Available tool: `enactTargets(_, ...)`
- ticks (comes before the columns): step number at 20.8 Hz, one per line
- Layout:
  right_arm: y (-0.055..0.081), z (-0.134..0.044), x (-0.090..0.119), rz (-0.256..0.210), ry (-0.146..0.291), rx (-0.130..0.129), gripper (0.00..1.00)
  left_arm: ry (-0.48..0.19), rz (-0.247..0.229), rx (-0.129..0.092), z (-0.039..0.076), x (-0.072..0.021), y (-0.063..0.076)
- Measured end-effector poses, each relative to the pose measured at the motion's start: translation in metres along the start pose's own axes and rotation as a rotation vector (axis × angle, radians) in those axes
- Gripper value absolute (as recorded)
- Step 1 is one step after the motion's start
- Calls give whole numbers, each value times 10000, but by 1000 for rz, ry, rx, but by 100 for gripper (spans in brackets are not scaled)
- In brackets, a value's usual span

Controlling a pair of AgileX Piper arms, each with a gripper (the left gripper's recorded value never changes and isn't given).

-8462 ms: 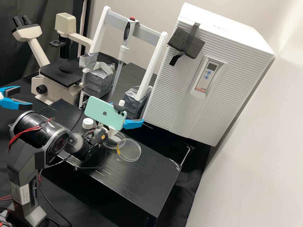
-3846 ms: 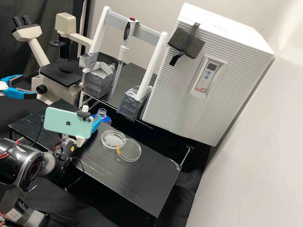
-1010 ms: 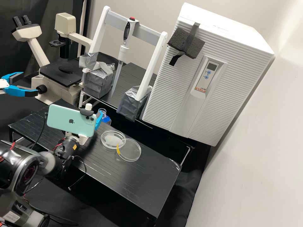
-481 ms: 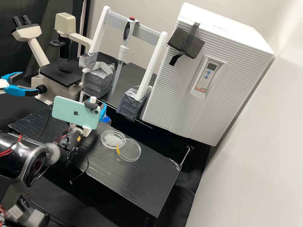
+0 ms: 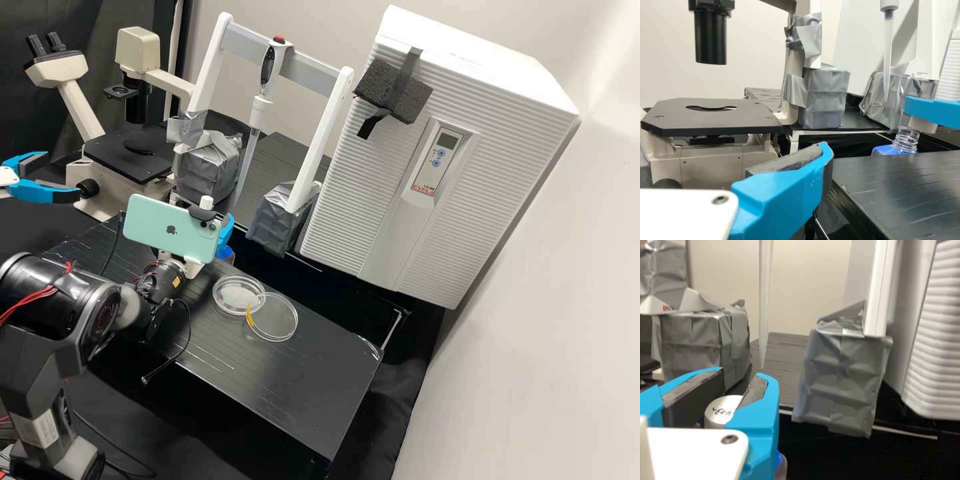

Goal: Close the bottle

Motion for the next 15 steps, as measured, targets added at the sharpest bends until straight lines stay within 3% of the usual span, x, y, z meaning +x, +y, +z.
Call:
enactTargets(7, -51, -59, 121, 4, 34, -9, 0, 8, 5, -3, -8, 0, 5)
enactTargets(9, -64, -48, 155, 1, 31, -23, 0, 13, 8, -5, -11, 0, 7)
enactTargets(15, -70, -3, 179, 3, 20, -26, 0, 20, 9, 2, -18, -10, 5)
